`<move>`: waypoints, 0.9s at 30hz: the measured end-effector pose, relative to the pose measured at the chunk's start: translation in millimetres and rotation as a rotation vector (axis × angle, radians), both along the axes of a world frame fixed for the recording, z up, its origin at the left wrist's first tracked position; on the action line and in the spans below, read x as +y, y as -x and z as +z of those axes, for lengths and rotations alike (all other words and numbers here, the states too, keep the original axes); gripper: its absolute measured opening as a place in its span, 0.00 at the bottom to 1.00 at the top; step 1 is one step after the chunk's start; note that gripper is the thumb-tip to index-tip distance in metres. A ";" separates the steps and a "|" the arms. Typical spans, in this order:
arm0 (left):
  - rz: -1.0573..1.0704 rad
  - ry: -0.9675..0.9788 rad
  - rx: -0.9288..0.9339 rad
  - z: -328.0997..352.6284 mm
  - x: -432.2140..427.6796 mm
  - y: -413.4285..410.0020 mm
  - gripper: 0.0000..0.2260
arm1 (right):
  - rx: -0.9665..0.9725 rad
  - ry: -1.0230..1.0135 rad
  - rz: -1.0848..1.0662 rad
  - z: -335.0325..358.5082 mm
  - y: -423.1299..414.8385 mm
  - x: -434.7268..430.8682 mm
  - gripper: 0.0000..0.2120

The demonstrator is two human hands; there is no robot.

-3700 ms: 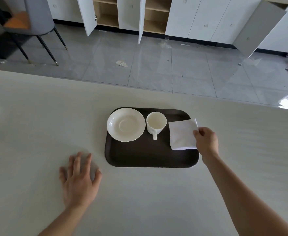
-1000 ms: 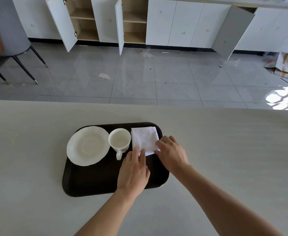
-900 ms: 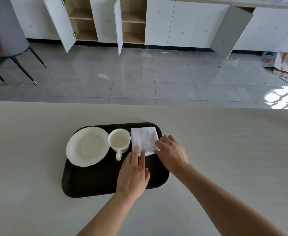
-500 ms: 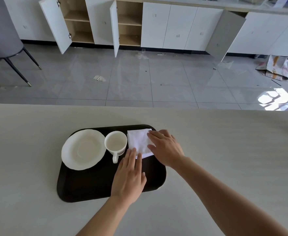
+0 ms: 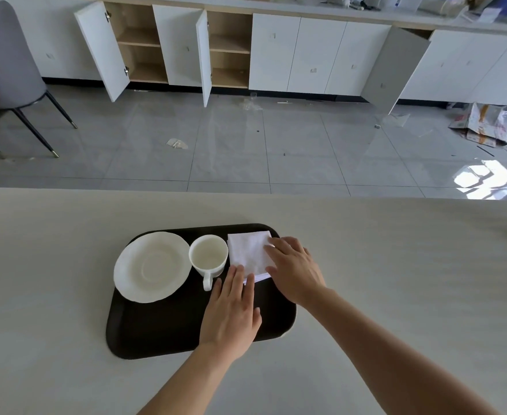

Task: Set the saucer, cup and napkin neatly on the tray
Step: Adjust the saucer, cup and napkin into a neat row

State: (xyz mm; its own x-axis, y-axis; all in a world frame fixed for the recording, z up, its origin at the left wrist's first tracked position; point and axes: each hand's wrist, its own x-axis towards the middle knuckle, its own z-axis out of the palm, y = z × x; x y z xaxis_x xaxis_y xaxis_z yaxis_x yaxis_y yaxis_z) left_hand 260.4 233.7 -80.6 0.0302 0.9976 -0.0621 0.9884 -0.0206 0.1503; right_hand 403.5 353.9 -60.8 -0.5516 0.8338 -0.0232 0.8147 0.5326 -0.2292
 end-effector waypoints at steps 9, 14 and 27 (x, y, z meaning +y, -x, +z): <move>0.001 0.018 0.034 1.9 2.1 3.1 0.30 | -0.001 -0.022 -0.061 -6.7 3.9 -11.2 0.13; -0.006 -0.027 -0.008 5.9 -2.8 1.7 0.29 | 0.061 0.006 0.027 -6.0 16.4 -6.1 0.28; -0.019 -0.057 -0.046 -1.2 -3.1 6.3 0.31 | -0.283 0.034 0.321 -14.5 52.0 27.5 0.33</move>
